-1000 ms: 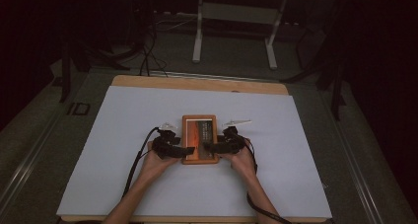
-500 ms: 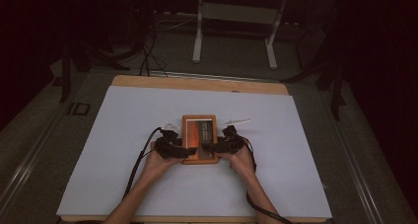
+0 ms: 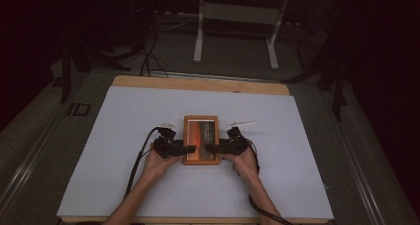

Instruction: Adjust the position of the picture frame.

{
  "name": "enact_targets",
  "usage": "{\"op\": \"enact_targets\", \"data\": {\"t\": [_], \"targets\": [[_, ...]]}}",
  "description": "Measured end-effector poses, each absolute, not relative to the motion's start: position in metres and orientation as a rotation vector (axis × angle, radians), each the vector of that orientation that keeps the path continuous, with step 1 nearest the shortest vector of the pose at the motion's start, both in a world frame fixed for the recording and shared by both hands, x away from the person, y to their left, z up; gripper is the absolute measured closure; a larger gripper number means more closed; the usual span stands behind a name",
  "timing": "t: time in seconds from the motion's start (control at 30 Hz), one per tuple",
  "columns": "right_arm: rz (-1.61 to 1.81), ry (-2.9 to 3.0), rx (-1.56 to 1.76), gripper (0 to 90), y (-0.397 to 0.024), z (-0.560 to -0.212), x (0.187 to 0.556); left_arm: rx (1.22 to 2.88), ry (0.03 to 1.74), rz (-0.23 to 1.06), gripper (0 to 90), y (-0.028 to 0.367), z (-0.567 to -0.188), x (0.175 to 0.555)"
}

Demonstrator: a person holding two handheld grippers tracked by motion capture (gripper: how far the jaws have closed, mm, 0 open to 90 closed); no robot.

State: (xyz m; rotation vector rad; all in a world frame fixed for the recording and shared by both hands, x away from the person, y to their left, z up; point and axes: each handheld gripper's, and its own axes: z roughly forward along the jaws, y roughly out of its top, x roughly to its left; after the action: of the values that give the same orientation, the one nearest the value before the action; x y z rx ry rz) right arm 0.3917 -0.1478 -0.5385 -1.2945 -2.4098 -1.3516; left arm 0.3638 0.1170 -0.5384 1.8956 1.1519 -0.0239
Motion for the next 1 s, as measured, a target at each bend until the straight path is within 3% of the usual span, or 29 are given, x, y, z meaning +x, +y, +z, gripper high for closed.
{"op": "enact_targets", "data": {"t": [0.7,1.0], "targets": [[-1.523,-2.304,-1.275,60.5,-0.176,-0.516,0.374,1.799,1.087,-0.028,62.4,0.125,-0.517,0.352],[-1.549,-2.298,-1.29,60.5,-0.181,-0.512,0.369,1.813,1.083,-0.041,65.4,0.121,-0.513,0.348]]}}
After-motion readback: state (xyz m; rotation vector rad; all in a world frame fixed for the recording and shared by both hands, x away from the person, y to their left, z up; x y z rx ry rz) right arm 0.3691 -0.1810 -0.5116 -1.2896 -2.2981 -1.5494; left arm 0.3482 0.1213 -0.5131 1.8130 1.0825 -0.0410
